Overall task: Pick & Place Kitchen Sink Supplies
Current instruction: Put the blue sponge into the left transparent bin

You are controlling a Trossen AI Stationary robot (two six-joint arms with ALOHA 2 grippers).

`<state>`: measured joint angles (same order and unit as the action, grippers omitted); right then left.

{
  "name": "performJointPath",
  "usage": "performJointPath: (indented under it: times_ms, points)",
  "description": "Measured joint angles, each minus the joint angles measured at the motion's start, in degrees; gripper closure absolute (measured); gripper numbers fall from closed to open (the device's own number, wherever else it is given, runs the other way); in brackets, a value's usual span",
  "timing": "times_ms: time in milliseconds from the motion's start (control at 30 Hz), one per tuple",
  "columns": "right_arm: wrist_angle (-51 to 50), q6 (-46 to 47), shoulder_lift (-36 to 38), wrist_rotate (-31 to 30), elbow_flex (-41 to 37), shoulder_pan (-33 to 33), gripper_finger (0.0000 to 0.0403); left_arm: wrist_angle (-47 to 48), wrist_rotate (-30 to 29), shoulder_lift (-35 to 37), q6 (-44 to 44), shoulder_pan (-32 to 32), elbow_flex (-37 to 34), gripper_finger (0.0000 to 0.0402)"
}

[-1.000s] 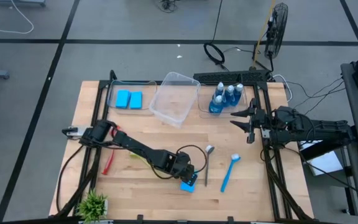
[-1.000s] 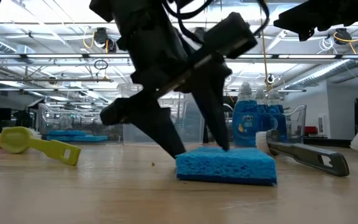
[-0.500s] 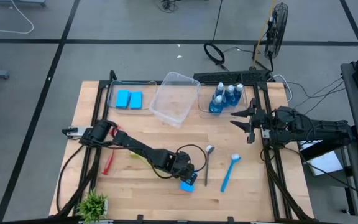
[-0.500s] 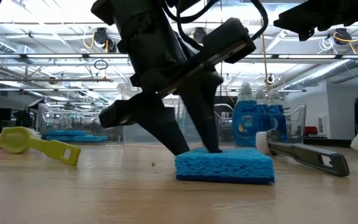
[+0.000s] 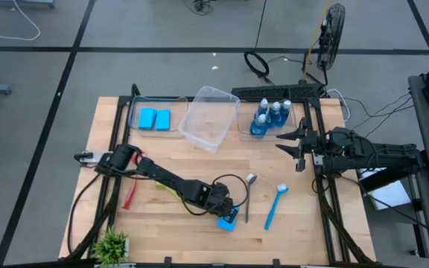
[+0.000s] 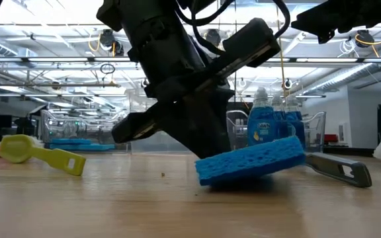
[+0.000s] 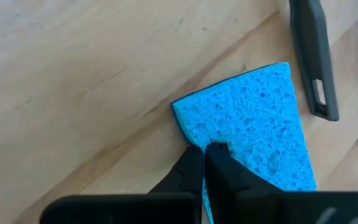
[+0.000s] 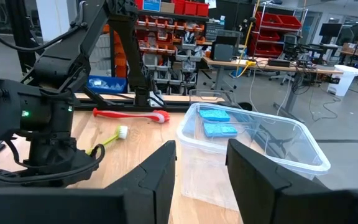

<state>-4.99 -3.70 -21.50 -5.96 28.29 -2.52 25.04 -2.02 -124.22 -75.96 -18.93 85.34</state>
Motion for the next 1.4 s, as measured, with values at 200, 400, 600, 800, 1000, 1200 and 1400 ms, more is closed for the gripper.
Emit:
performJointPath:
  times_ms: [200, 400, 600, 800, 1000, 1200, 1400]
  points:
    - [-0.01, 0.01, -0.01, 0.00, 0.00, -0.01, 0.0273, 4.03, -2.31, 3.25, 1.48, 0.28, -0.38, 0.0398]
    - [0.00, 0.02, 0.00, 0.00, -0.02, 0.00, 0.0273, 5.29, -4.96, 9.80, 7.15, 0.44, -0.25, 0.0400]
    - [-0.04, 0.02, -0.01, 0.01, 0.00, -0.01, 0.0273, 2.87, -6.65, 17.96, 18.67, 0.94, -0.15, 0.0400]
    - [-0.08, 0.02, -0.01, 0.02, 0.00, -0.01, 0.0273, -5.78, -6.64, 25.29, 34.02, 1.33, -0.11, 0.0401]
    - [-0.07, 0.00, 0.00, 0.00, 0.00, -0.02, 0.0273, -19.46, -1.77, 30.30, 47.14, 1.33, -0.06, 0.0401]
    - [-0.04, 0.01, 0.00, 0.02, -0.02, -0.01, 0.0273, -33.12, 6.09, 32.36, 56.43, 1.33, 0.04, 0.0401]
    - [0.00, 0.00, 0.00, 0.02, 0.00, 0.00, 0.0273, -43.04, 14.87, 32.41, 59.40, 1.33, 0.01, 0.0401]
